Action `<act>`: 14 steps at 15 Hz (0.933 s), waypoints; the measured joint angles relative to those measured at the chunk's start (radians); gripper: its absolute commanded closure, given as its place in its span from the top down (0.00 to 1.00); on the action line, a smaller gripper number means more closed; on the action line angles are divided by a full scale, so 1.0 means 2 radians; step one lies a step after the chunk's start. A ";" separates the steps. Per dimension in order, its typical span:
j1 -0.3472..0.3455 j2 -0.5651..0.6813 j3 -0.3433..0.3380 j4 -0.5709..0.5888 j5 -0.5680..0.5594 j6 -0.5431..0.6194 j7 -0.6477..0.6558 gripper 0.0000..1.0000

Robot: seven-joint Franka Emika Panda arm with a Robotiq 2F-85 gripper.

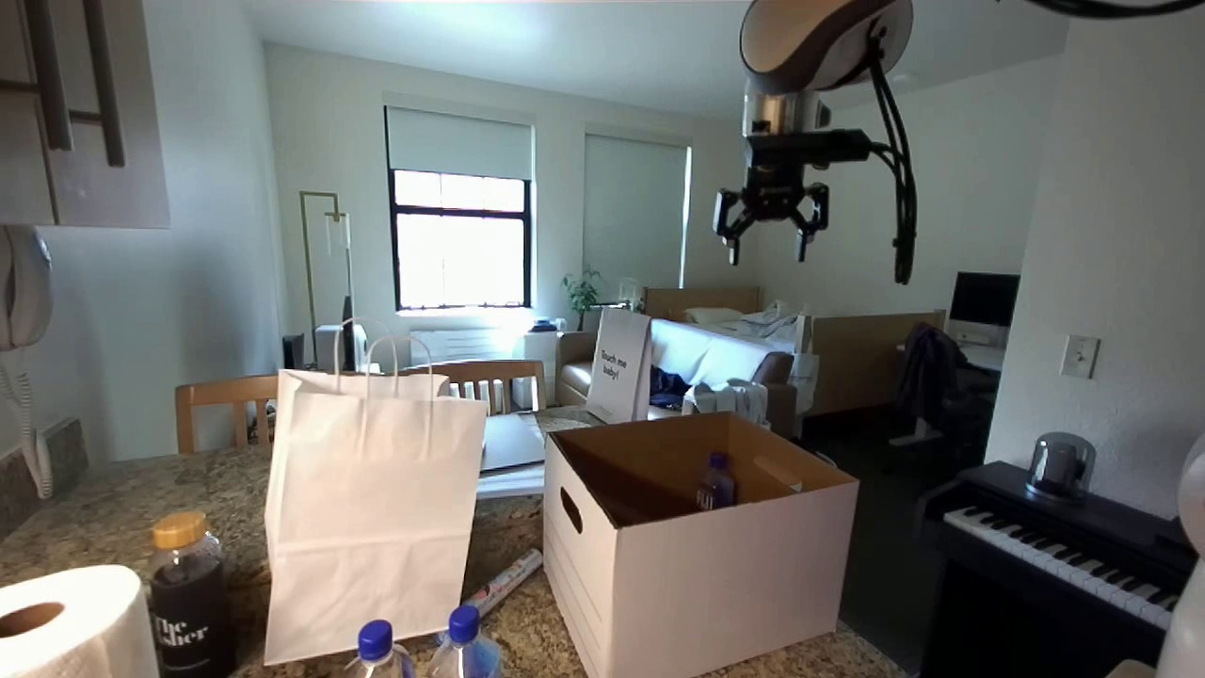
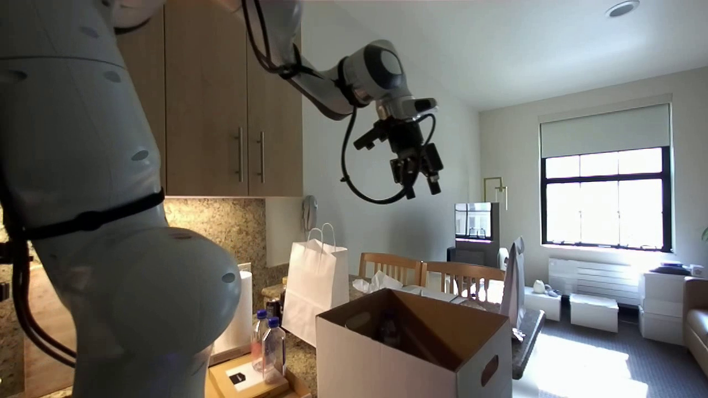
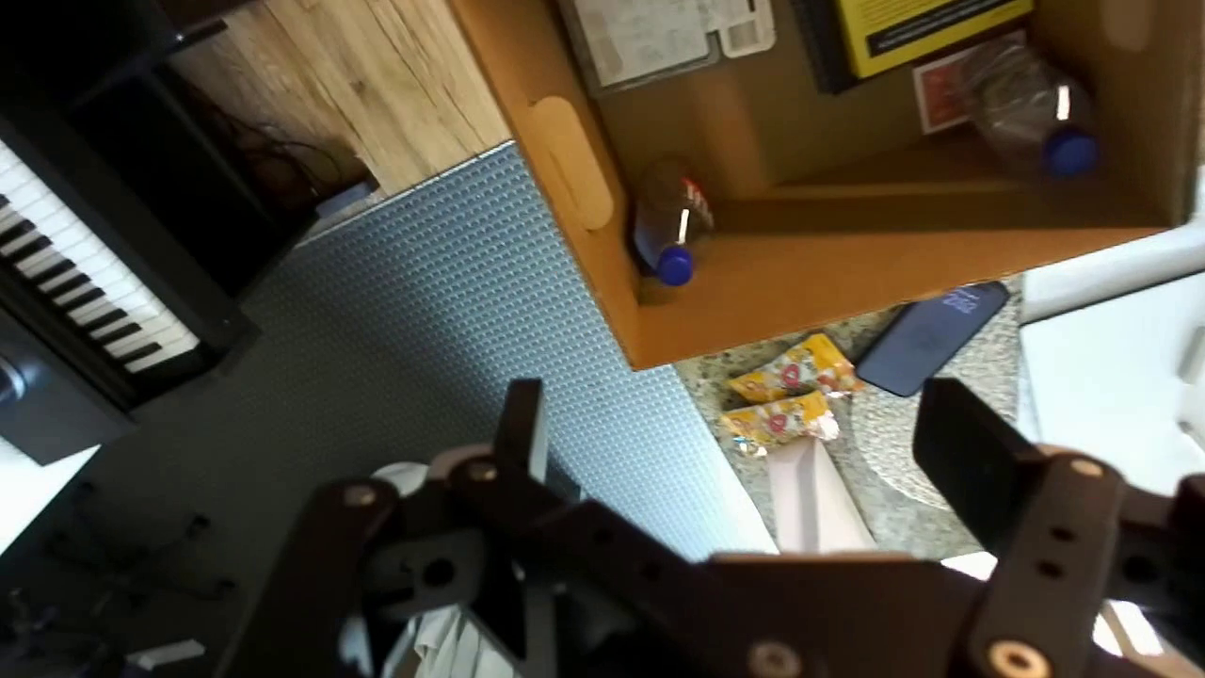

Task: Pick up the bottle from the box and put them on the counter

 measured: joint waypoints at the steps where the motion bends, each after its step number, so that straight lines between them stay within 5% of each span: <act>1: -0.015 0.026 -0.009 0.016 0.000 -0.010 -0.023 1.00; 8: -0.039 0.221 -0.028 0.143 -0.024 -0.062 -0.136 1.00; 14: -0.033 0.255 -0.026 0.178 -0.031 -0.075 -0.136 1.00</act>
